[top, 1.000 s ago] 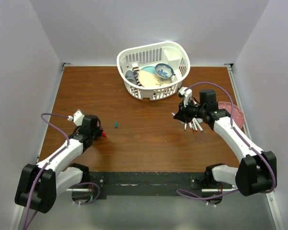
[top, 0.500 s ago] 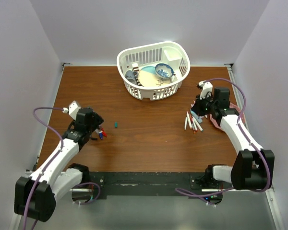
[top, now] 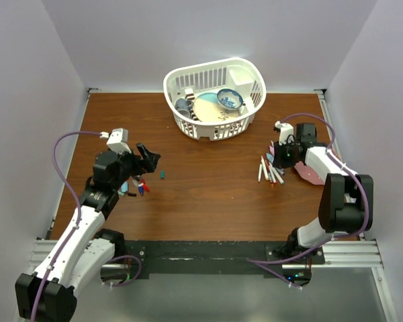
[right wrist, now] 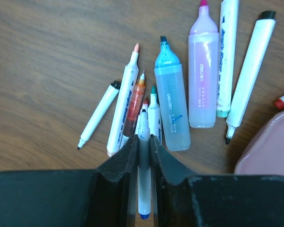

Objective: Open the pen caps

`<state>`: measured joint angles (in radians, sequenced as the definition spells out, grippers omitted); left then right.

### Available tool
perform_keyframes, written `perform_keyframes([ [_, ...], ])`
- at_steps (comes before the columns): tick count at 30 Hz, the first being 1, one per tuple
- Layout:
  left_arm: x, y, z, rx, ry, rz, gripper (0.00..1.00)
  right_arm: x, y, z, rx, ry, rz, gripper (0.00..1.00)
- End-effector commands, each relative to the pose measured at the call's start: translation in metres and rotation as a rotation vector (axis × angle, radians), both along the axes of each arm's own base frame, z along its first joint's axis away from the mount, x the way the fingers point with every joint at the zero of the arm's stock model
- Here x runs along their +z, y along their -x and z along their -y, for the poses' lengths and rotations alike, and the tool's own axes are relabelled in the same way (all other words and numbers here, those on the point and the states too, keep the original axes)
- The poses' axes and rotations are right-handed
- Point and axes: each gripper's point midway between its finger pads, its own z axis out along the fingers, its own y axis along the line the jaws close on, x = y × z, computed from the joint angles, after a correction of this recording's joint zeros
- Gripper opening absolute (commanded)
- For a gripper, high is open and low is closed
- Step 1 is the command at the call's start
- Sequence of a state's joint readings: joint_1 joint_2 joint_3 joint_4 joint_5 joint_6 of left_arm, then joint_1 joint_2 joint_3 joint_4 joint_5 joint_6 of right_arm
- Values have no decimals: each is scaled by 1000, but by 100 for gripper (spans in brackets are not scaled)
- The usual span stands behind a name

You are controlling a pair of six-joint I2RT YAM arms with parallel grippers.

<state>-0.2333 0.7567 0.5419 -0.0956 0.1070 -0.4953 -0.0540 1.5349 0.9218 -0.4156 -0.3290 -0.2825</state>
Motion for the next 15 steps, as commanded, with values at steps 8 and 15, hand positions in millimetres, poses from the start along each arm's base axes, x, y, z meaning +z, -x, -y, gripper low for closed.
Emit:
perform_keyframes([
  [8, 13, -1, 10, -79, -9, 68, 90, -7, 5, -1, 73, -12, -73, 23],
  [15, 11, 0, 12, -92, -4, 59, 91, 1, 3, -2, 71, -20, -51, 31],
])
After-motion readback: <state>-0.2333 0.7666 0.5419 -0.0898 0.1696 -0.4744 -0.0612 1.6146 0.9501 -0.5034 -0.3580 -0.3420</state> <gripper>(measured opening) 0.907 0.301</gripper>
